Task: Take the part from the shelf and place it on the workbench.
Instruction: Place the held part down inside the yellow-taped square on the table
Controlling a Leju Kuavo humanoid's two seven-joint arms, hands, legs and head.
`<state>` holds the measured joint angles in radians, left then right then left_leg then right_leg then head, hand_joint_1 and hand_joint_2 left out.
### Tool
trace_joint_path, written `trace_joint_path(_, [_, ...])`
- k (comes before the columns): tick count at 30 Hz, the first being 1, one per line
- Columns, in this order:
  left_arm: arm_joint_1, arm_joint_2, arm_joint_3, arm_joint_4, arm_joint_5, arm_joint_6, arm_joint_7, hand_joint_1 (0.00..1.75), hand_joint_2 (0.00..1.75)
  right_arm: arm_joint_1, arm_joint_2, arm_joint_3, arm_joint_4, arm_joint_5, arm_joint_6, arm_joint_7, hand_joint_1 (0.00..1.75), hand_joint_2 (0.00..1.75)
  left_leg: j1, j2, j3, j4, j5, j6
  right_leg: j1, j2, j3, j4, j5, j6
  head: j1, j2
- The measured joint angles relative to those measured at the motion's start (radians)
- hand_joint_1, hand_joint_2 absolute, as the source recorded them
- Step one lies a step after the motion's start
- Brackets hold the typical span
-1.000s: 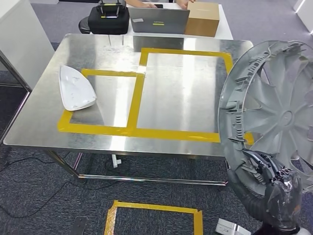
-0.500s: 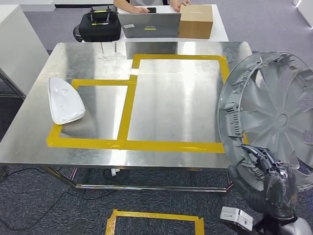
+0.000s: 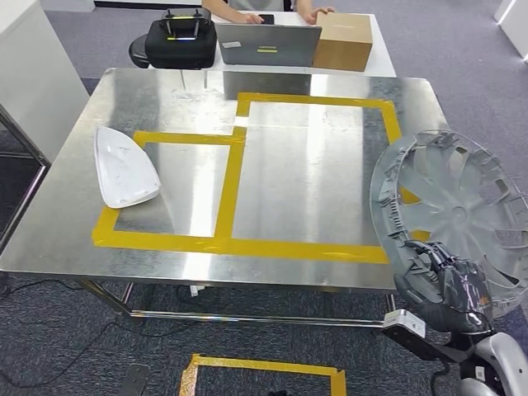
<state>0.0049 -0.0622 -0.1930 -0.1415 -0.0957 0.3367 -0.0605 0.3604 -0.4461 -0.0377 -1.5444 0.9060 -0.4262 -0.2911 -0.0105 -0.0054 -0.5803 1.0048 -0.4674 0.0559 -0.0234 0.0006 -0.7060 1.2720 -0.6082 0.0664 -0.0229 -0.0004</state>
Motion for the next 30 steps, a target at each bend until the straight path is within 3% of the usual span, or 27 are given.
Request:
trace_joint_path(3, [-0.001,0.003,-0.006,0.0,-0.008,-0.007,-0.024,0.0,1.75,-0.038,0.002,-0.01,0.068,0.014,0.001,-0.058,1.75,1.75,0.0,-0.001,0.002,0.011,-0.012,-0.01,-0.007,0.0,0.076,-0.172,0.095,0.007,0.001,0.0])
trace_joint_path(5, [-0.003,0.007,-0.01,0.0,-0.011,-0.01,-0.032,0.0,1.75,-0.059,0.002,-0.01,0.102,0.025,0.002,-0.079,1.75,1.75,-0.005,-0.002,-0.002,0.023,-0.02,-0.02,-0.008,0.003,0.113,-0.24,0.112,-0.001,0.002,0.0])
trace_joint_path(8, [-0.004,0.013,-0.018,0.0,-0.019,-0.012,-0.033,0.0,1.75,-0.09,-0.002,-0.005,0.147,0.047,0.013,-0.091,1.75,1.75,-0.005,-0.003,-0.004,0.029,-0.023,-0.029,-0.005,0.005,0.117,-0.242,0.109,-0.02,0.002,0.0])
trace_joint_path(10, [-0.005,0.017,-0.022,0.0,-0.023,-0.014,-0.033,0.0,1.75,-0.118,-0.011,0.0,0.178,0.054,0.024,-0.093,1.75,1.75,-0.002,-0.002,-0.018,0.065,-0.05,-0.039,-0.008,0.004,0.12,-0.244,0.109,-0.031,-0.001,0.0])
trace_joint_path(13, [-0.007,0.021,-0.026,0.0,-0.027,-0.017,-0.033,0.0,1.75,-0.152,-0.022,0.009,0.214,0.056,0.032,-0.096,1.75,1.75,0.004,-0.001,-0.105,0.25,-0.136,-0.051,-0.007,0.003,0.123,-0.244,0.106,-0.04,-0.005,0.0])
trace_joint_path(14, [-0.007,0.021,-0.028,0.0,-0.028,-0.018,-0.033,0.0,1.75,-0.159,-0.024,0.012,0.223,0.057,0.033,-0.098,1.75,1.75,0.005,-0.001,-0.131,0.3,-0.148,-0.052,-0.006,0.002,0.124,-0.244,0.105,-0.041,-0.005,0.0])
trace_joint_path(15, [-0.006,0.021,-0.029,0.0,-0.028,-0.019,-0.033,0.0,1.75,-0.165,-0.025,0.015,0.232,0.057,0.033,-0.098,1.75,1.75,0.005,-0.001,-0.141,0.315,-0.14,-0.05,-0.004,0.002,0.126,-0.244,0.104,-0.041,-0.005,0.0])
trace_joint_path(16, [-0.006,0.021,-0.031,0.0,-0.028,-0.019,-0.033,0.0,1.75,-0.17,-0.027,0.018,0.239,0.058,0.033,-0.099,1.75,1.75,0.005,-0.001,-0.134,0.292,-0.114,-0.046,-0.003,0.002,0.129,-0.244,0.102,-0.042,-0.005,0.0])
trace_joint_path(19, [-0.006,0.026,-0.037,0.0,-0.03,-0.019,-0.033,0.0,1.75,-0.187,-0.031,0.029,0.256,0.061,0.036,-0.099,1.75,1.75,-0.003,-0.001,-0.052,0.104,-0.015,-0.021,0.001,0.003,0.137,-0.244,0.096,-0.039,-0.004,0.0])
trace_joint_path(20, [-0.007,0.027,-0.038,0.0,-0.031,-0.02,-0.033,0.0,1.75,-0.2,-0.033,0.035,0.264,0.064,0.041,-0.101,1.75,1.75,-0.006,0.0,-0.034,0.061,-0.004,-0.014,0.001,0.004,0.135,-0.244,0.097,-0.035,-0.004,0.0])
trace_joint_path(22, [-0.007,0.03,-0.04,0.0,-0.033,-0.021,-0.033,0.0,1.75,-0.24,-0.036,0.057,0.285,0.075,0.054,-0.107,1.75,1.75,-0.011,0.0,-0.029,0.036,-0.007,-0.009,0.001,0.007,0.129,-0.248,0.101,-0.025,-0.004,0.0])
trace_joint_path(26, [-0.011,0.029,-0.044,0.0,-0.039,-0.025,-0.033,0.0,1.75,-0.324,-0.049,0.106,0.334,0.099,0.078,-0.118,1.75,1.75,0.0,0.003,-0.012,0.0,0.005,-0.006,0.0,0.005,0.121,-0.246,0.09,-0.009,-0.001,0.0])
trace_joint_path(28, [-0.014,0.03,-0.044,0.0,-0.041,-0.027,-0.033,0.0,1.75,-0.388,-0.05,0.146,0.374,0.12,0.077,-0.126,1.75,1.75,0.0,0.004,-0.009,-0.005,0.008,-0.002,0.0,0.003,0.074,-0.149,0.043,-0.006,0.003,0.0])
trace_joint_path(30, [-0.017,0.03,-0.045,0.0,-0.043,-0.03,-0.033,0.0,1.75,-0.468,-0.049,0.209,0.424,0.154,0.054,-0.138,1.75,1.75,0.0,0.005,-0.008,-0.006,0.009,0.001,0.0,0.002,0.003,-0.008,-0.008,-0.001,0.006,0.0])
